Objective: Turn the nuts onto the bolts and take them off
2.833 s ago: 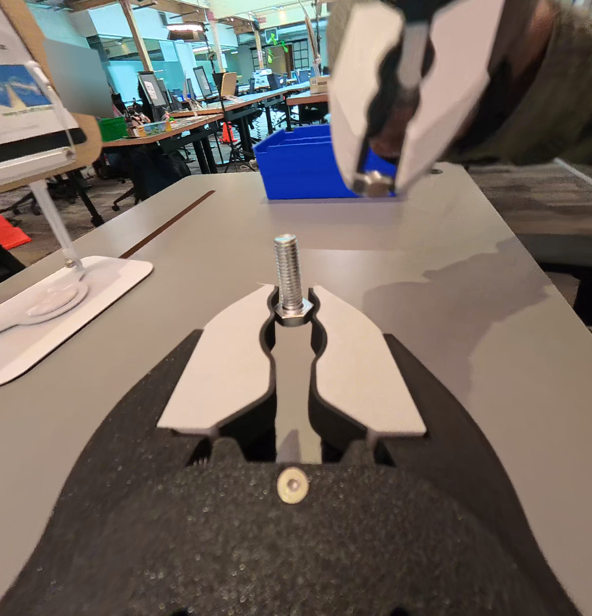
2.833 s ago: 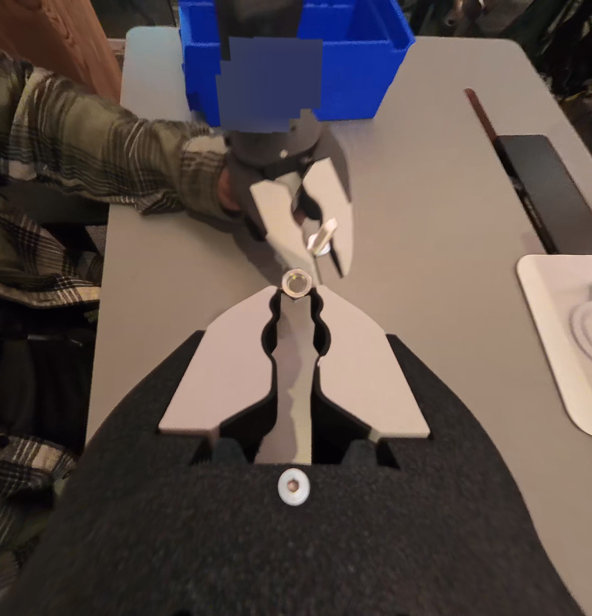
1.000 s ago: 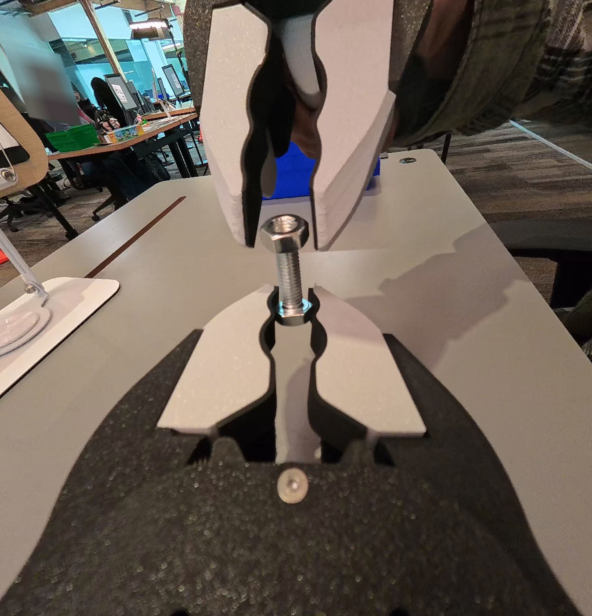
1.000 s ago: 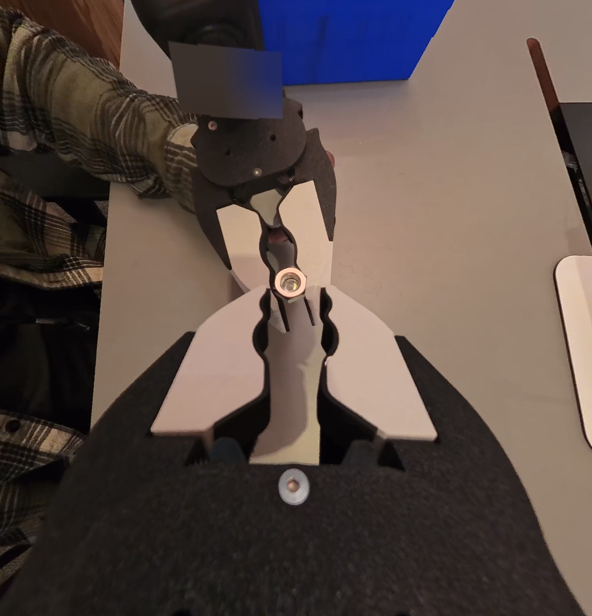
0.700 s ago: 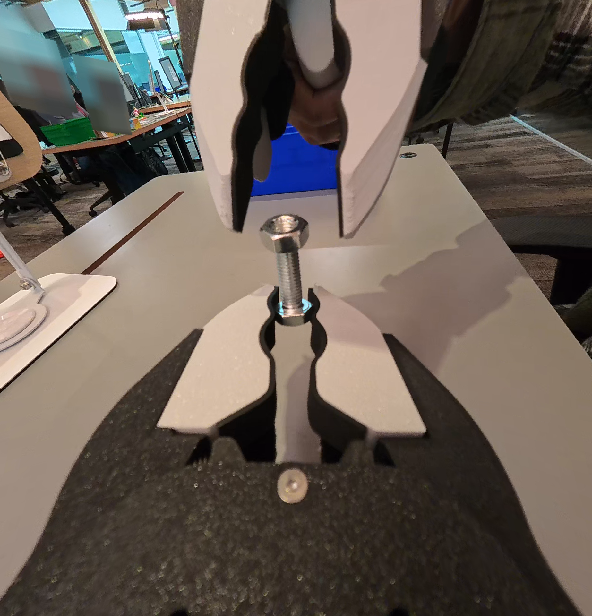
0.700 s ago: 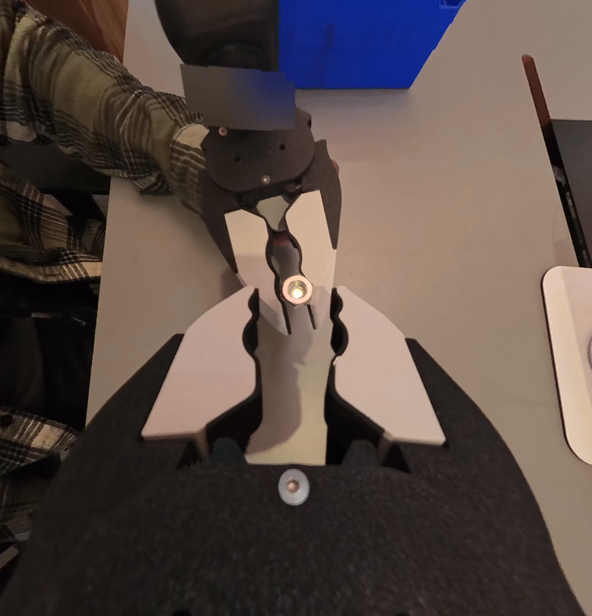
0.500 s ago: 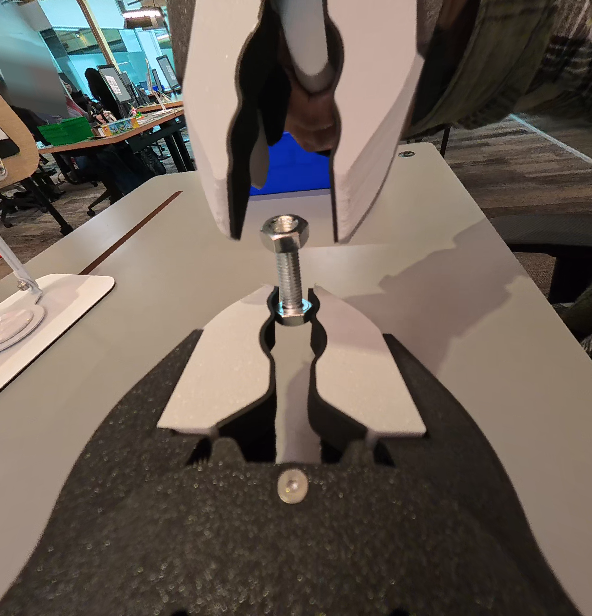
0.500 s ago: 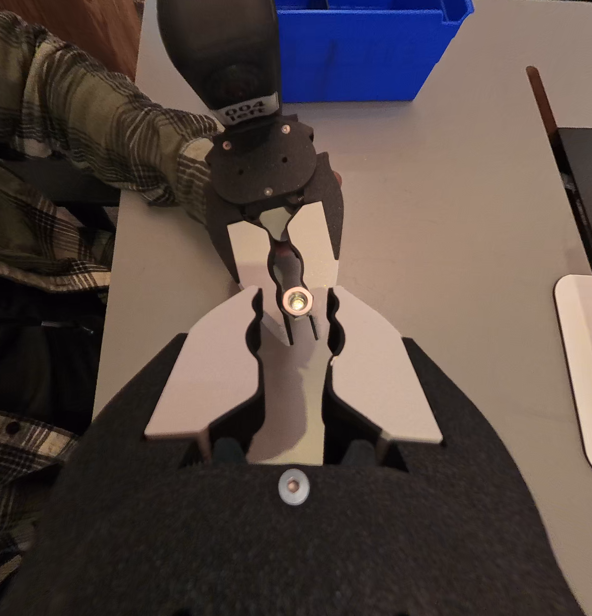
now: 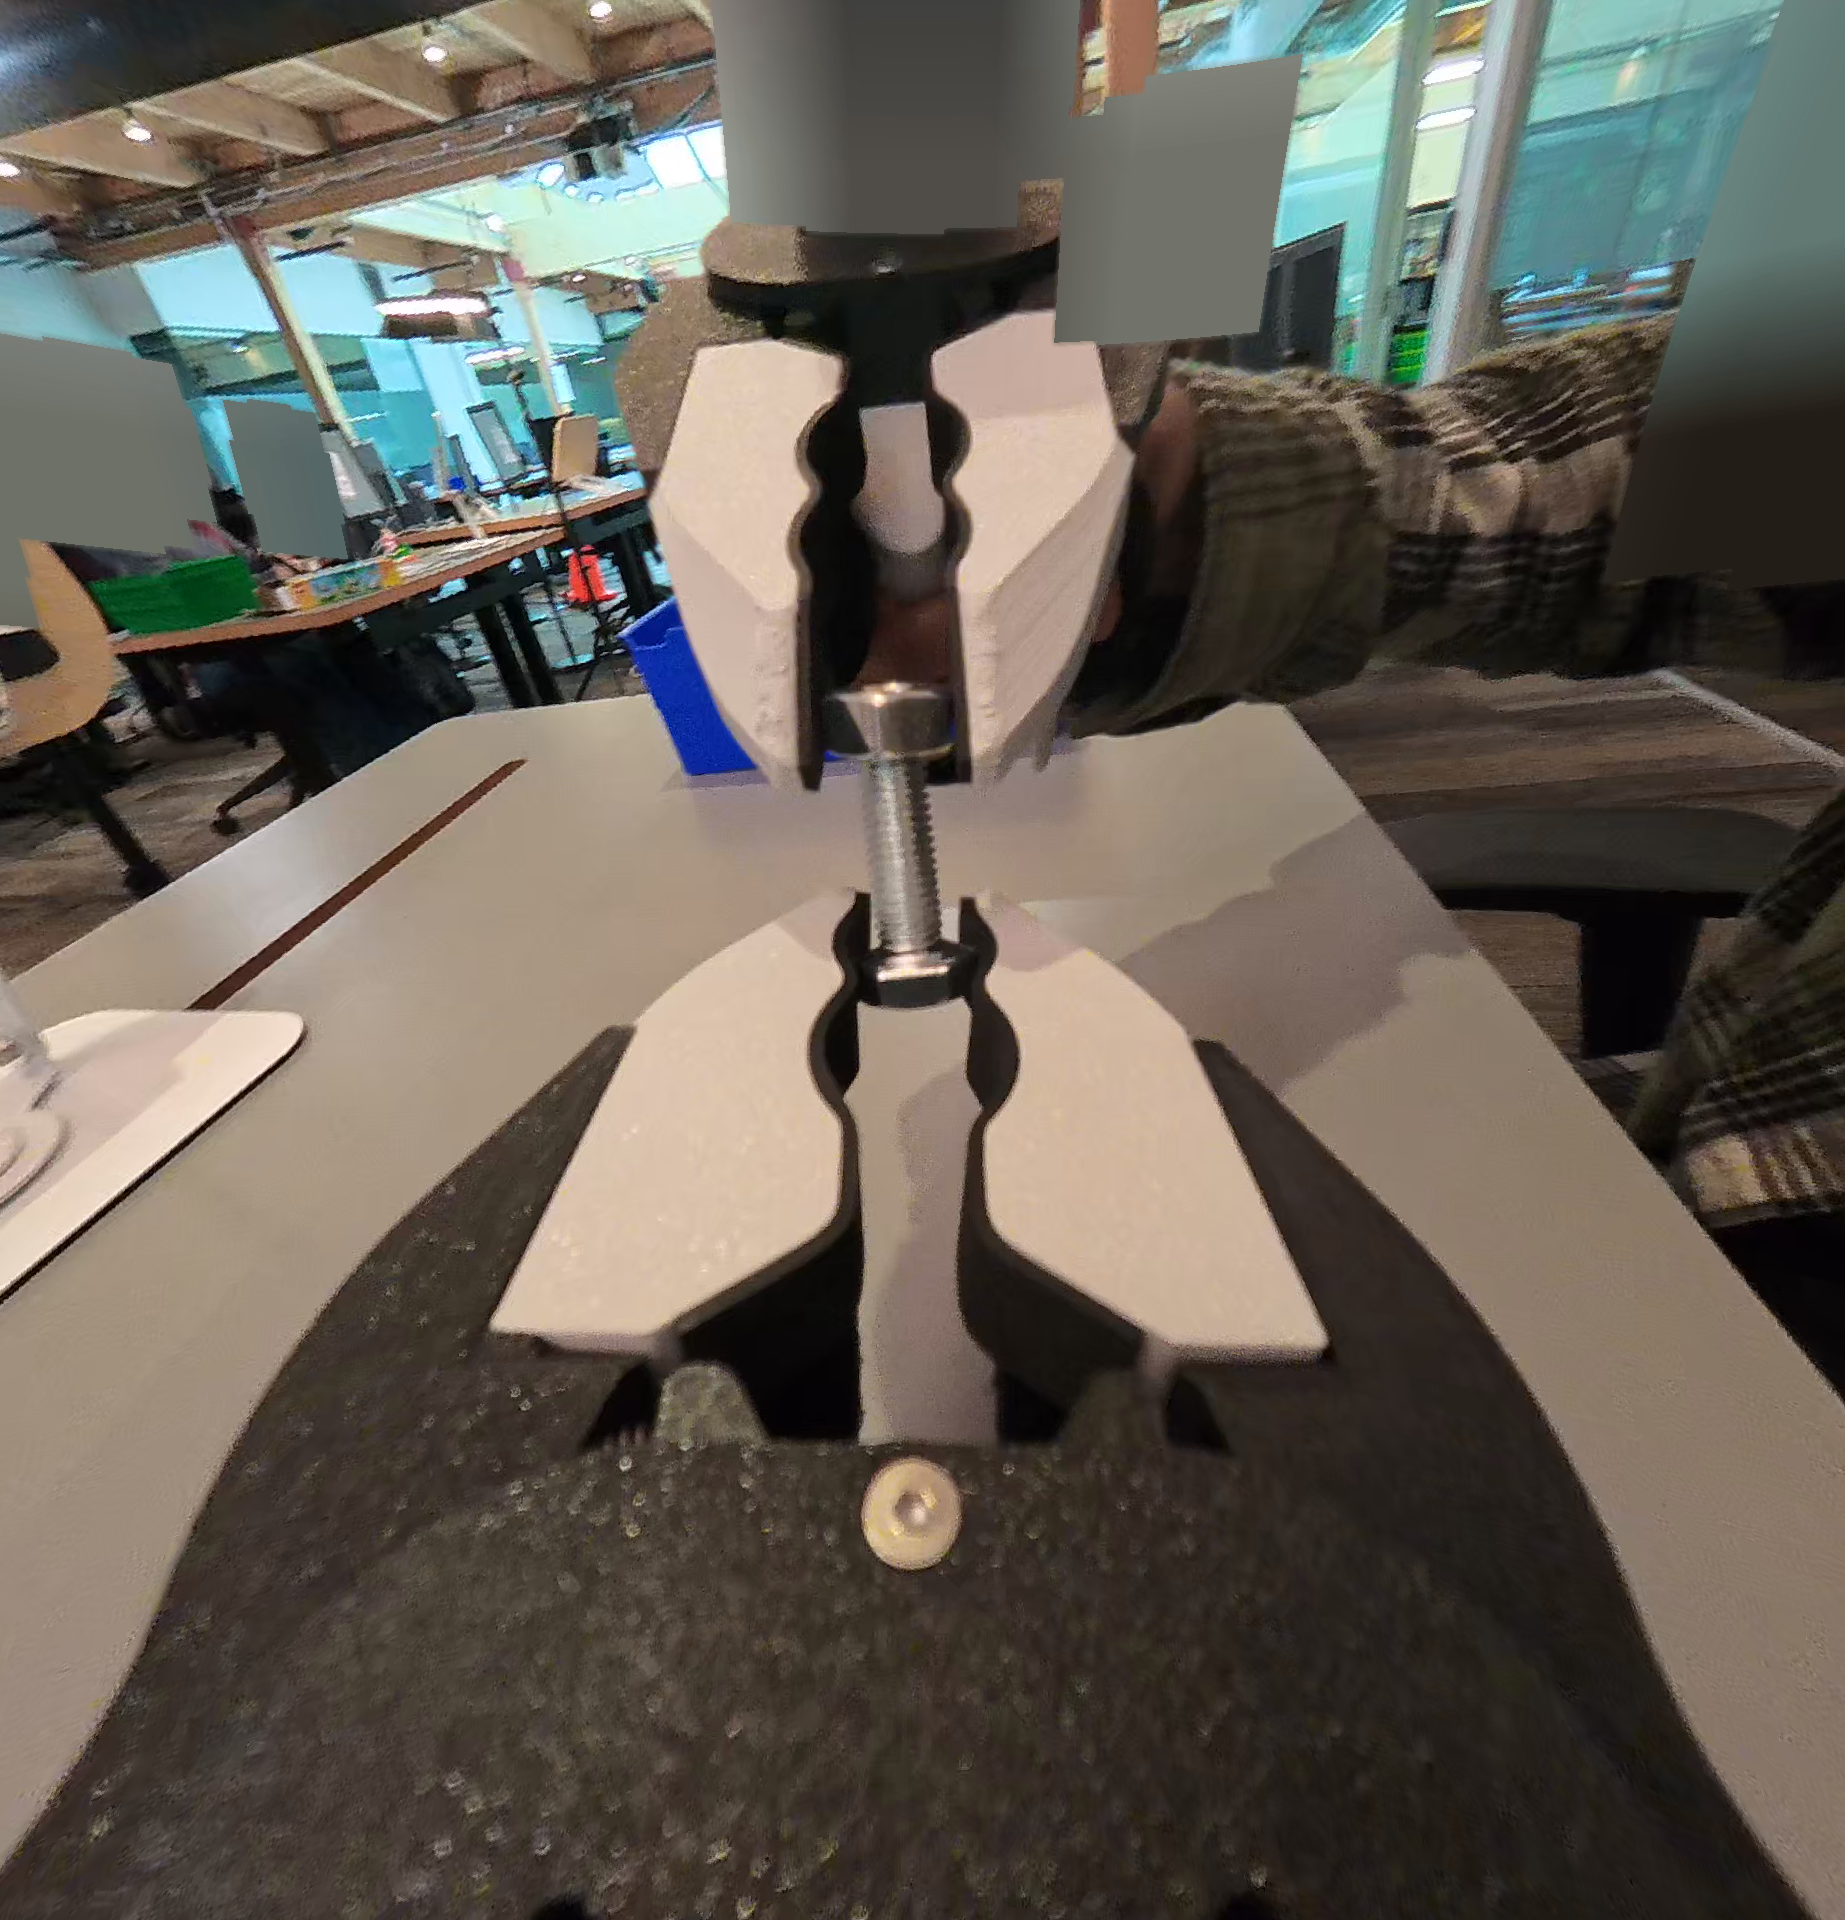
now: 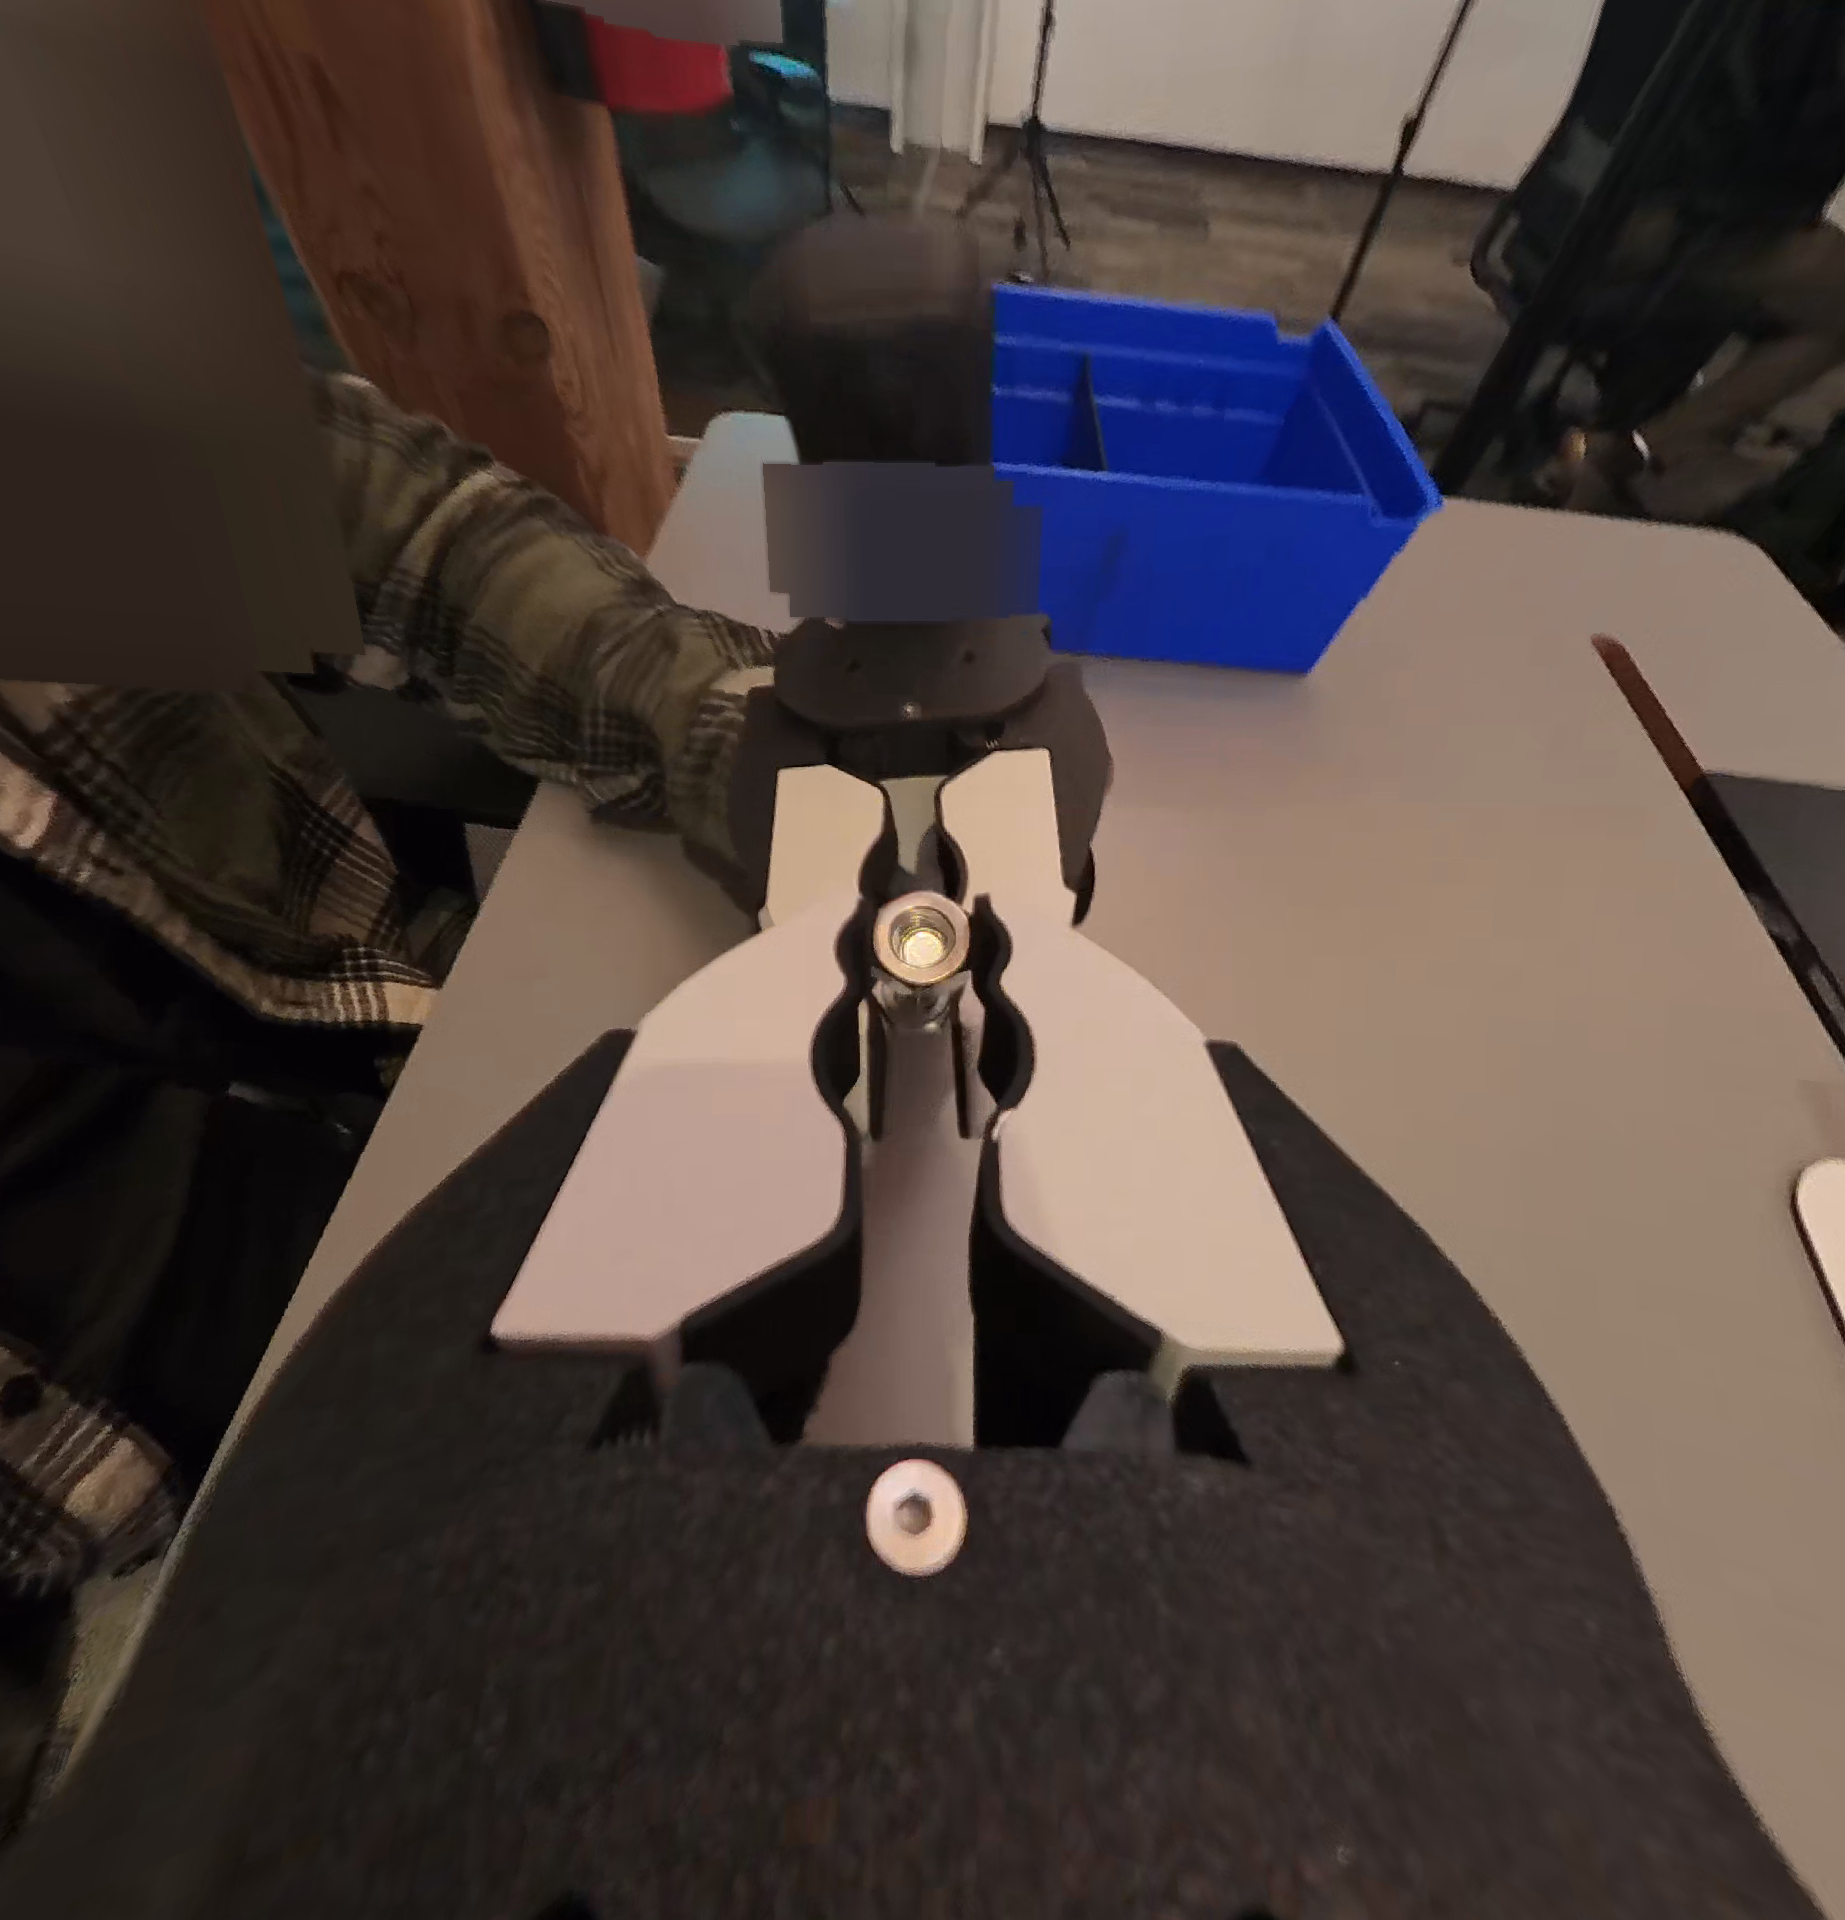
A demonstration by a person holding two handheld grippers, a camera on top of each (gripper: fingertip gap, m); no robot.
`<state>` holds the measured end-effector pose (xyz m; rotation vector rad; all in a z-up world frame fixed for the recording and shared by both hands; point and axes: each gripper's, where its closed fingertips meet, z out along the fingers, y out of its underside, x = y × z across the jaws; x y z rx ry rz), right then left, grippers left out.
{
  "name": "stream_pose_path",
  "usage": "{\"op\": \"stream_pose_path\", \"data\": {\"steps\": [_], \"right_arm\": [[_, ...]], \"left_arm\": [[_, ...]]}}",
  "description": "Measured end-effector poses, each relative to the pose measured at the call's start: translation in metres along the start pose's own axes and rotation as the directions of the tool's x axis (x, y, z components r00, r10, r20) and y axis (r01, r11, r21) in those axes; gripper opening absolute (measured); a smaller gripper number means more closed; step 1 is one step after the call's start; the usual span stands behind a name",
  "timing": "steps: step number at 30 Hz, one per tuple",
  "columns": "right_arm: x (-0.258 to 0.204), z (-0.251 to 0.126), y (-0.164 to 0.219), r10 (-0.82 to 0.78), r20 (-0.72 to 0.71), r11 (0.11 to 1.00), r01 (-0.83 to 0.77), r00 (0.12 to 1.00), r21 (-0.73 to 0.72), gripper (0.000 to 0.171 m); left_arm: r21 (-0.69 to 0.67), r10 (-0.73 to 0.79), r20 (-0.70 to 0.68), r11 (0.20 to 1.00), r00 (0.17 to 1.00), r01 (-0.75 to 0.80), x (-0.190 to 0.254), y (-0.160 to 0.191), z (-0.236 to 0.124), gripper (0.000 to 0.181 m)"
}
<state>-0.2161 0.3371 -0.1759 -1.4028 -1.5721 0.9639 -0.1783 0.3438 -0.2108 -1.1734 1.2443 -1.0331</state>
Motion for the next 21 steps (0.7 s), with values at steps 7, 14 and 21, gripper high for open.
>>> {"op": "stream_pose_path", "data": {"steps": [7,14,21], "right_arm": [[-0.019,-0.001,-0.009,-0.089,0.208,0.994,0.074,0.974,0.080,0.018],[-0.033,-0.001,-0.004,-0.131,0.428,0.991,0.109,0.894,0.076,0.018],[-0.018,-0.002,0.018,-0.123,0.369,0.987,0.153,0.921,-0.053,0.018]], "left_arm": [[0.064,-0.012,-0.130,0.998,0.991,0.021,0.019,-0.011,0.000,0.016],[0.029,0.012,-0.192,1.000,0.981,-0.007,0.033,-0.006,0.005,0.015],[-0.127,-0.043,-0.100,0.991,0.994,0.030,0.020,0.017,0.013,0.015]]}}
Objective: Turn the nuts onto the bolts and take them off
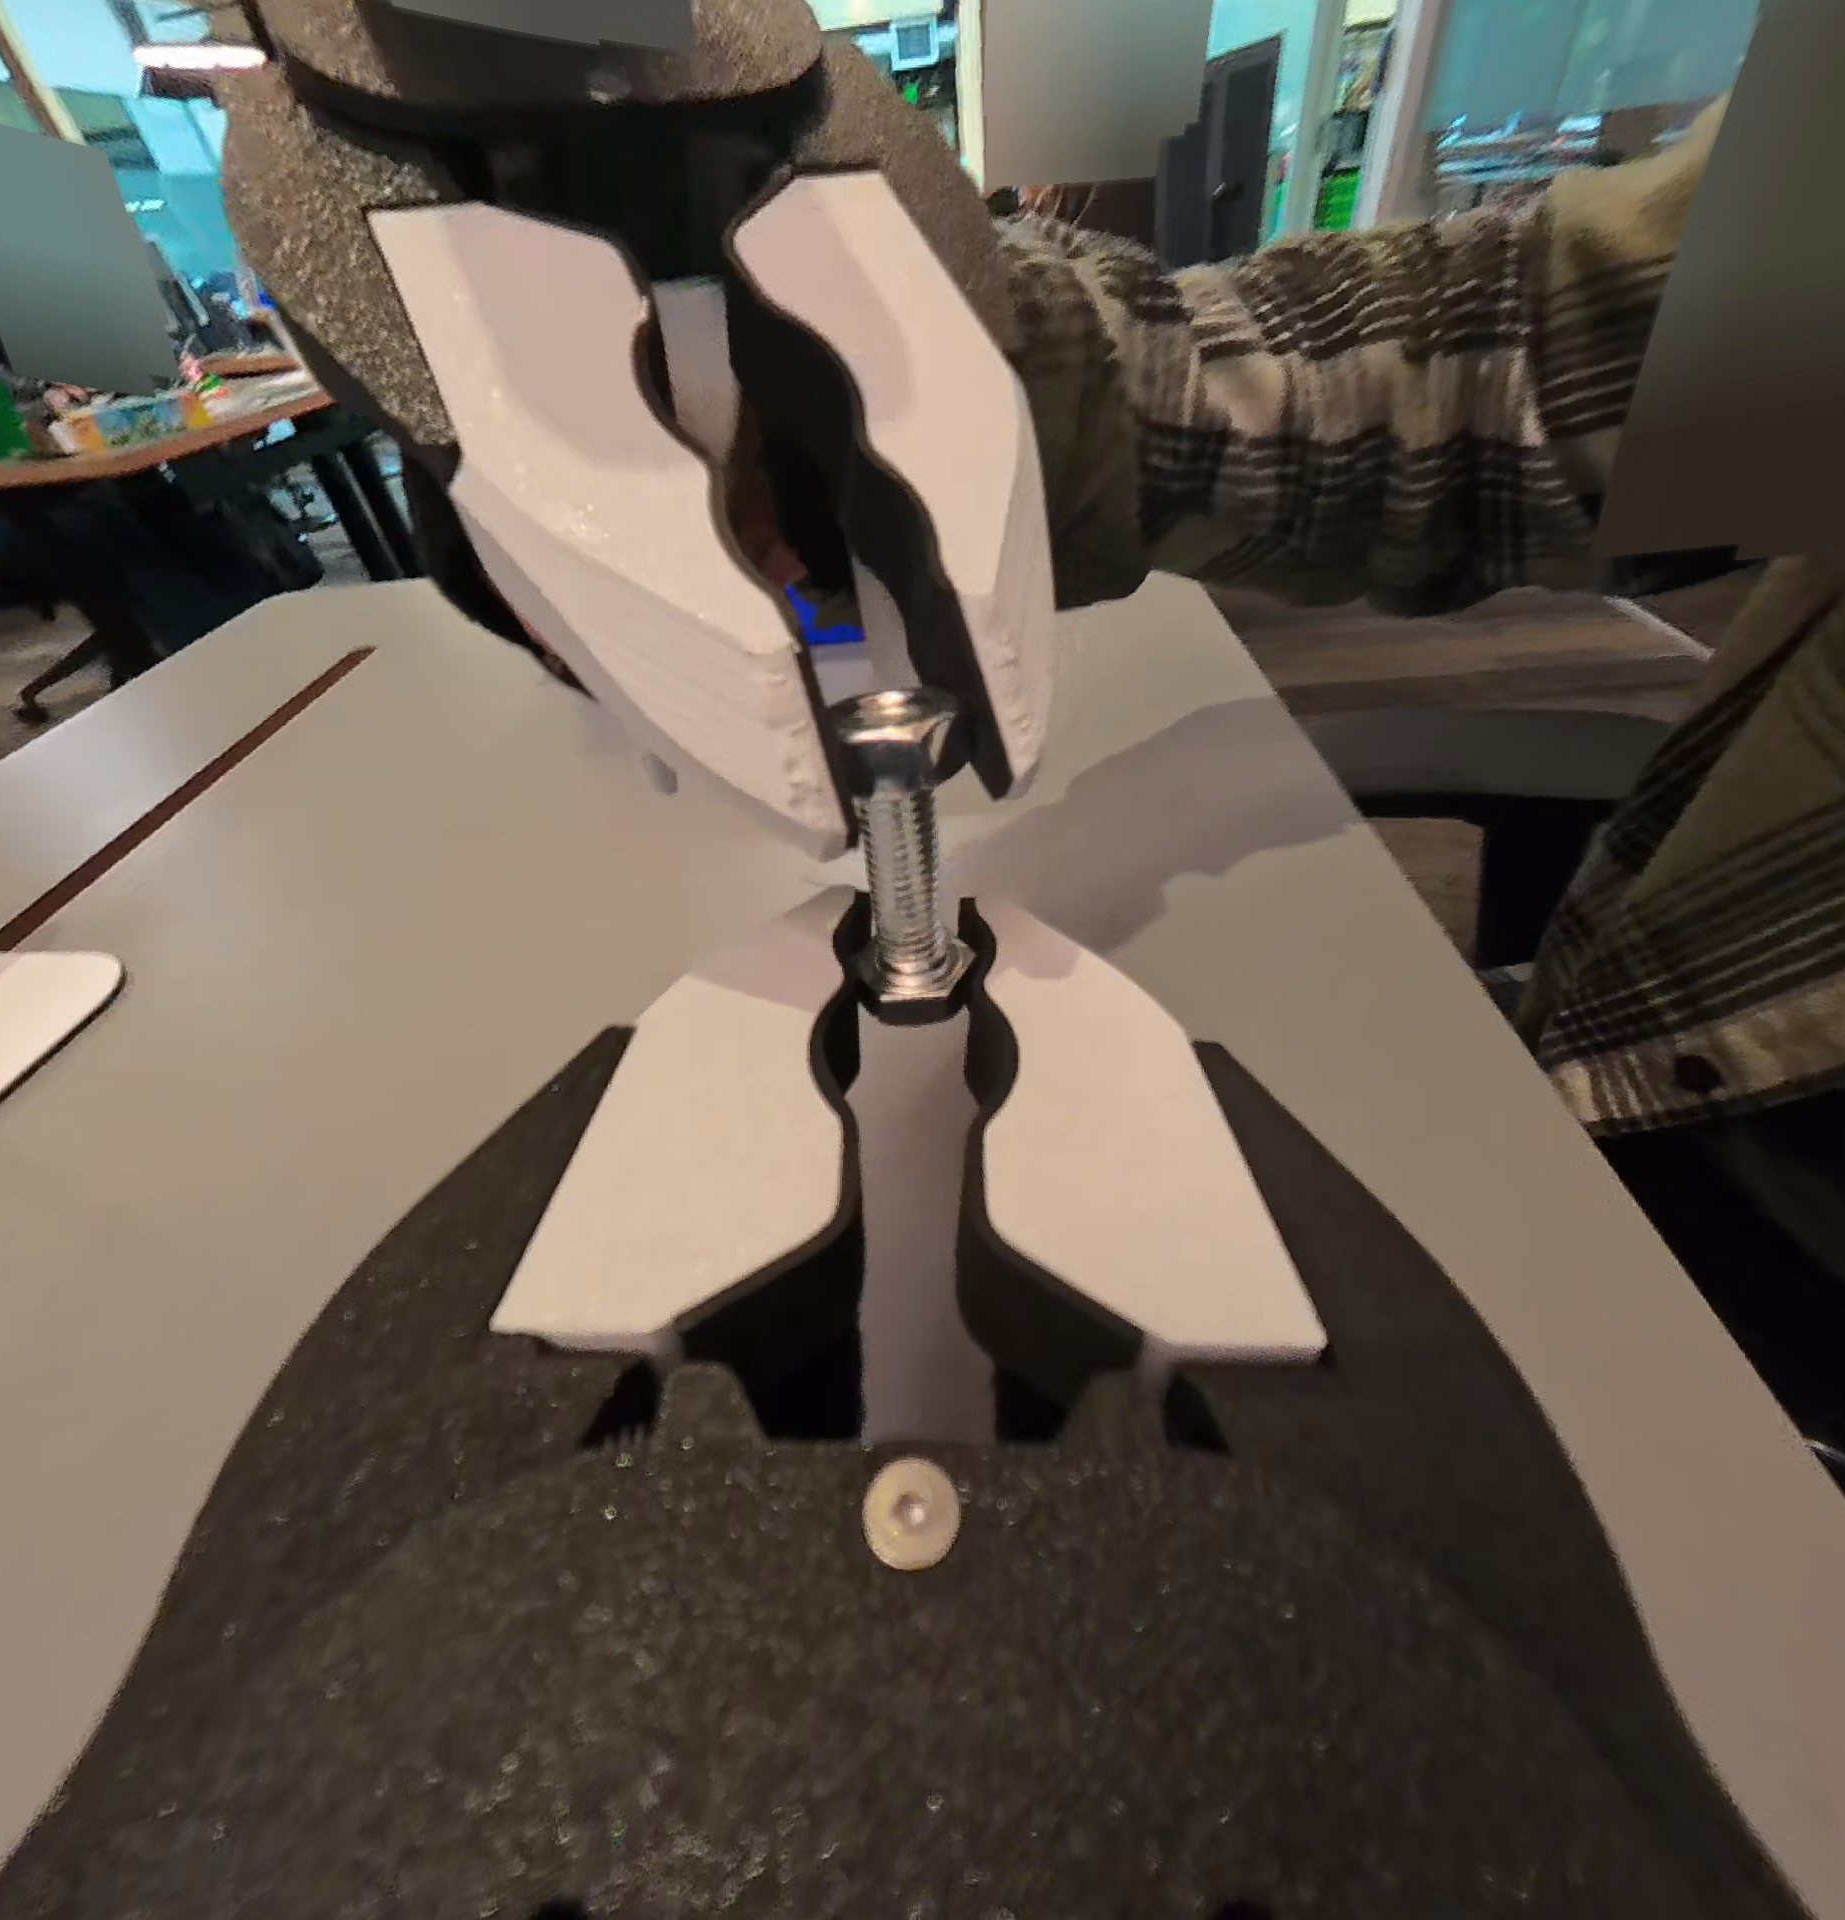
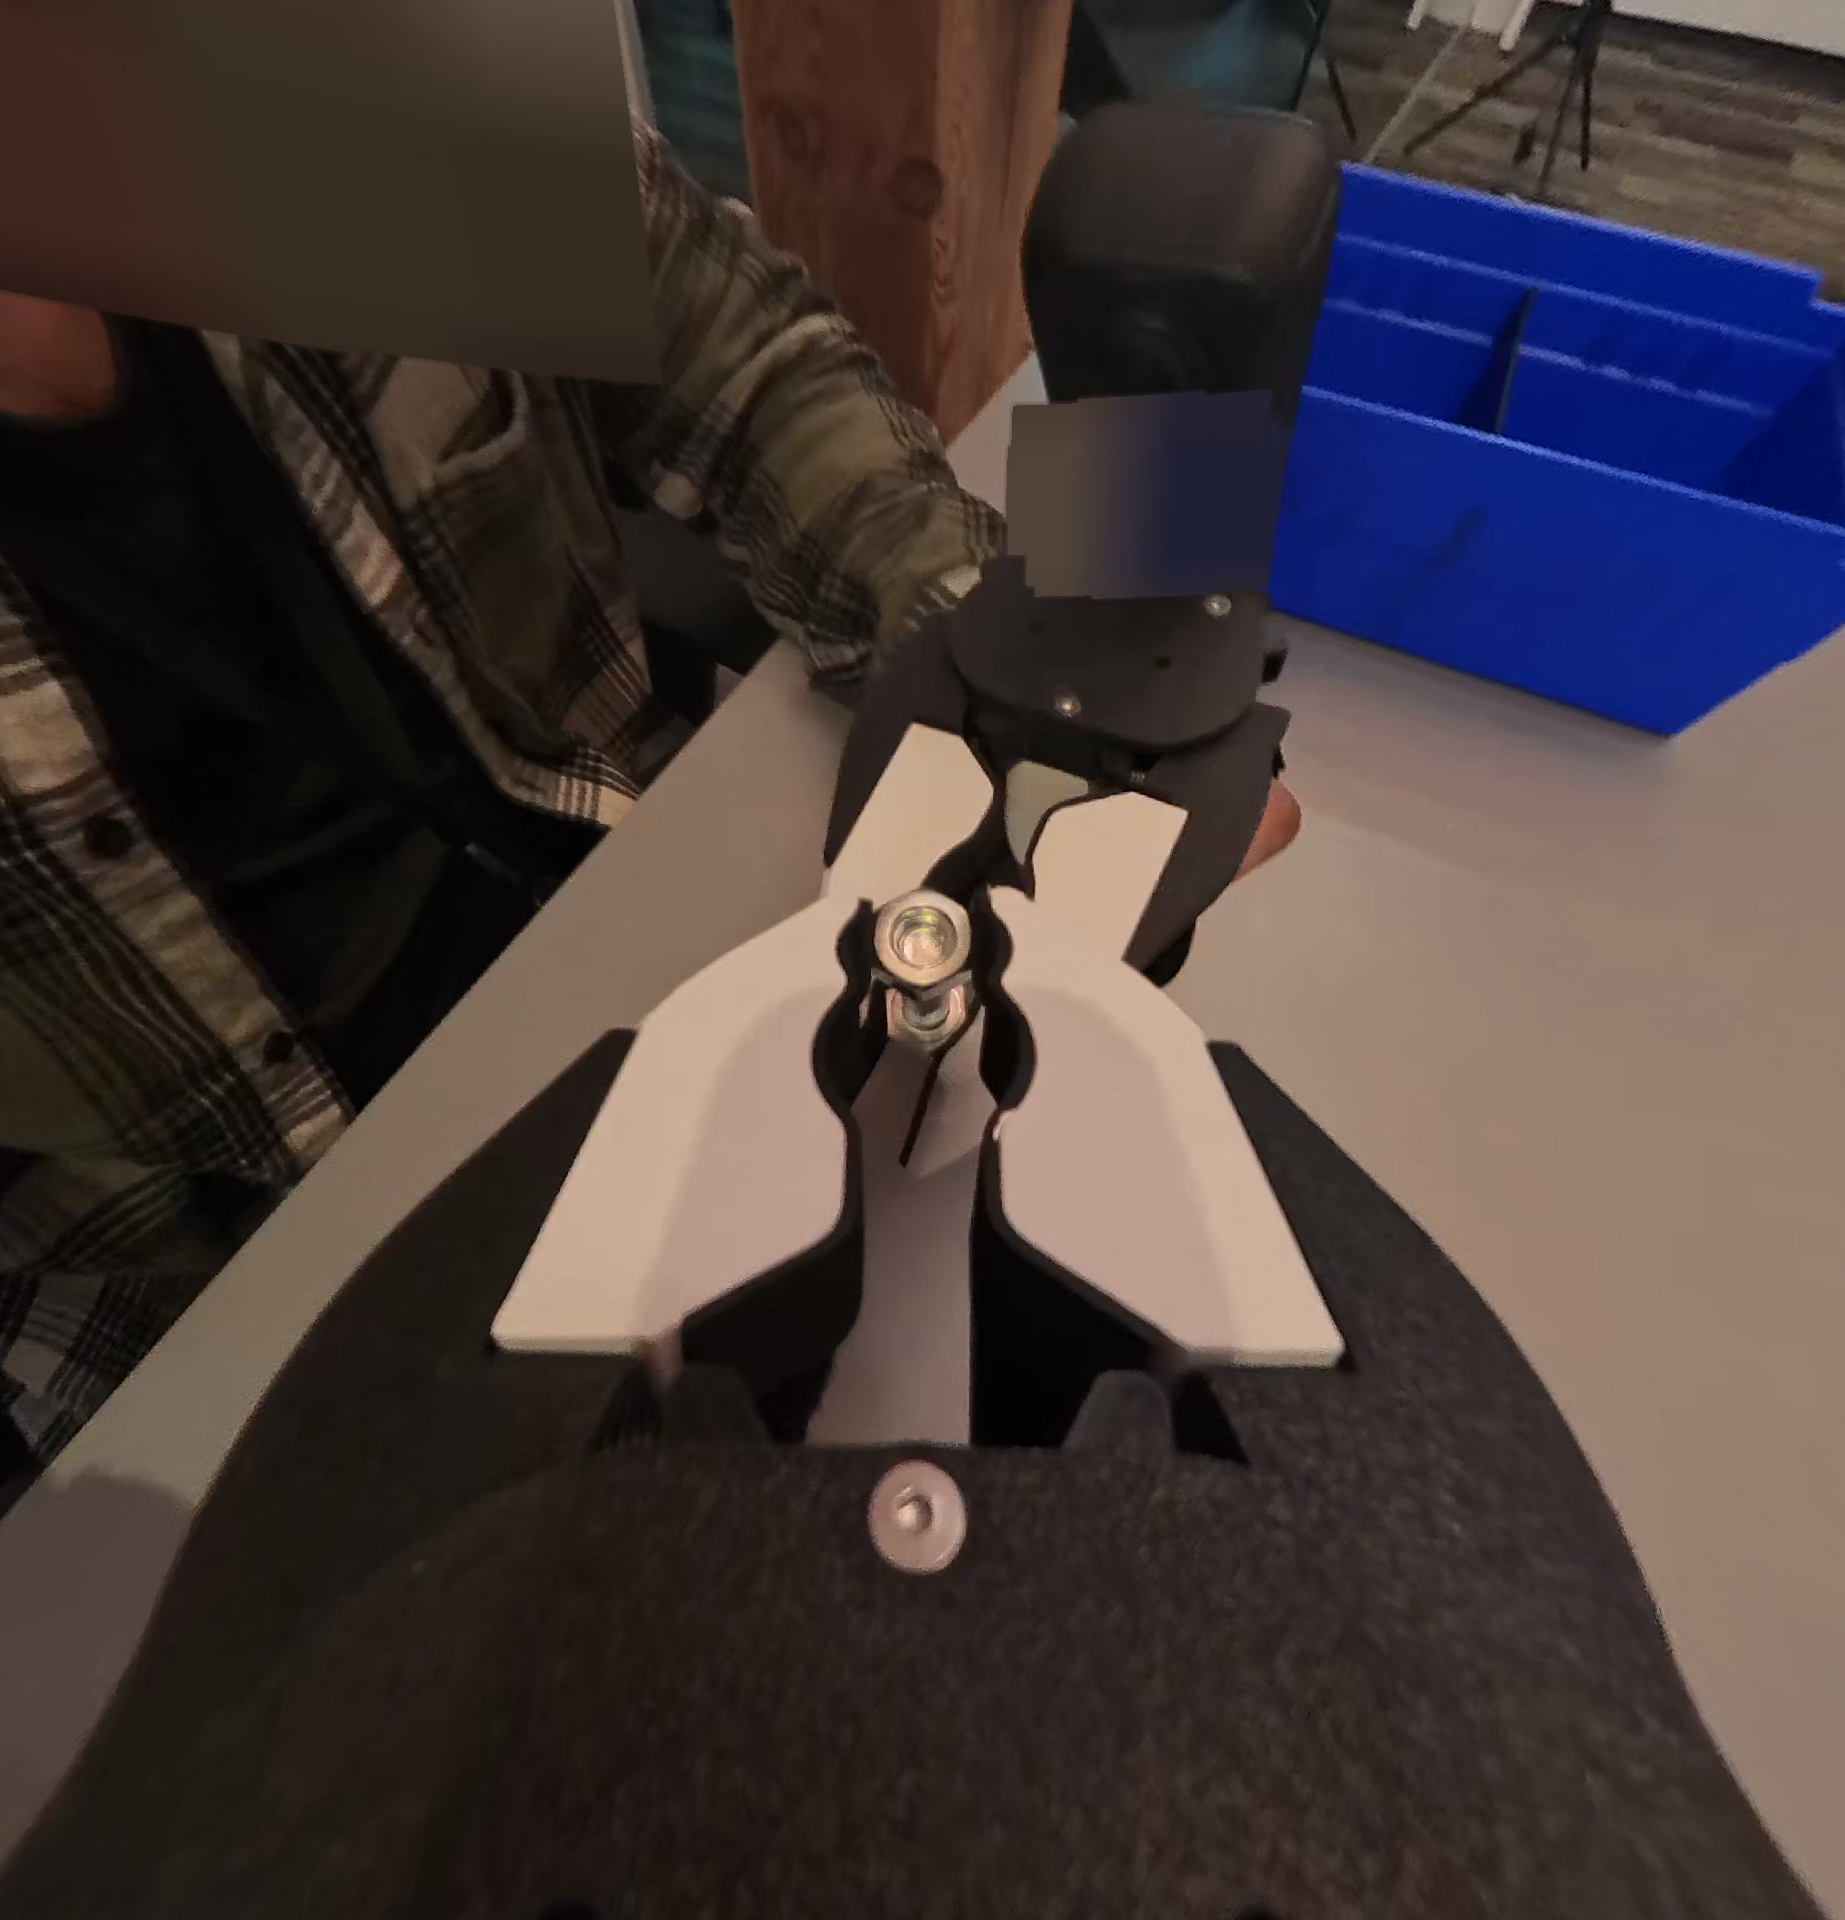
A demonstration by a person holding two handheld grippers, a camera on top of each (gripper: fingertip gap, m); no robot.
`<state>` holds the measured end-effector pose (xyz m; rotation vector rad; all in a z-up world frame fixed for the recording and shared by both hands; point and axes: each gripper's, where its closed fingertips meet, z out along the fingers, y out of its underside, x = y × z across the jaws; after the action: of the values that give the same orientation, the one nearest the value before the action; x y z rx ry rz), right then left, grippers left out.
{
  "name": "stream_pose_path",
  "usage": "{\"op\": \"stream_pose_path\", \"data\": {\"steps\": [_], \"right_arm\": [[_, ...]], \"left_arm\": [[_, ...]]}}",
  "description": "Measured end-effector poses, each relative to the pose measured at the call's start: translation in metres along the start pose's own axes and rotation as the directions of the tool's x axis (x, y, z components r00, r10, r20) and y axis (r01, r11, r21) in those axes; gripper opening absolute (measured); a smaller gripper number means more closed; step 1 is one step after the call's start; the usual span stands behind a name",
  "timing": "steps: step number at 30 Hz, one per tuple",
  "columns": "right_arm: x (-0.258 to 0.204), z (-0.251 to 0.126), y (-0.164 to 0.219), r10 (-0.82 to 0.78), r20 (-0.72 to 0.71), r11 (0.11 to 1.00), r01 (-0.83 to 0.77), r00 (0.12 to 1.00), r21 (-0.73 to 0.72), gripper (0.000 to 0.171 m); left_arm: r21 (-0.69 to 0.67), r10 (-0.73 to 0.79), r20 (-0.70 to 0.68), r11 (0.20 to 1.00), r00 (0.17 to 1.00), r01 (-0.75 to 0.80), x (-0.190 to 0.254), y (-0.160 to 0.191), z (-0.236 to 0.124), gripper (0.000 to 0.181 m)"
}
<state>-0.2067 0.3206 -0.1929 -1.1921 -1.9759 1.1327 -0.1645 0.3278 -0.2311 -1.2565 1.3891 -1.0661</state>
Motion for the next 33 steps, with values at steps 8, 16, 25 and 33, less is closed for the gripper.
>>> {"op": "stream_pose_path", "data": {"steps": [8,16,25,33], "right_arm": [[0.020,-0.009,0.020,0.045,-0.244,0.989,-0.078,0.969,-0.129,0.018],[0.019,-0.008,0.032,0.040,-0.285,0.968,-0.108,0.958,-0.226,0.018],[0.007,-0.009,0.058,0.101,-0.183,0.795,-0.191,0.978,-0.576,0.018],[0.009,-0.010,0.057,0.163,-0.235,0.755,-0.275,0.958,-0.595,0.018]], "left_arm": [[-0.087,-0.028,0.161,0.995,0.987,0.042,-0.022,0.011,-0.003,0.015],[-0.178,0.019,0.205,0.984,0.979,0.018,-0.027,0.021,-0.002,0.015],[-0.312,0.069,0.189,0.950,0.980,-0.006,-0.022,0.043,0.007,0.016],[-0.308,0.069,0.213,0.951,0.975,0.000,-0.025,0.042,0.005,0.016]]}}
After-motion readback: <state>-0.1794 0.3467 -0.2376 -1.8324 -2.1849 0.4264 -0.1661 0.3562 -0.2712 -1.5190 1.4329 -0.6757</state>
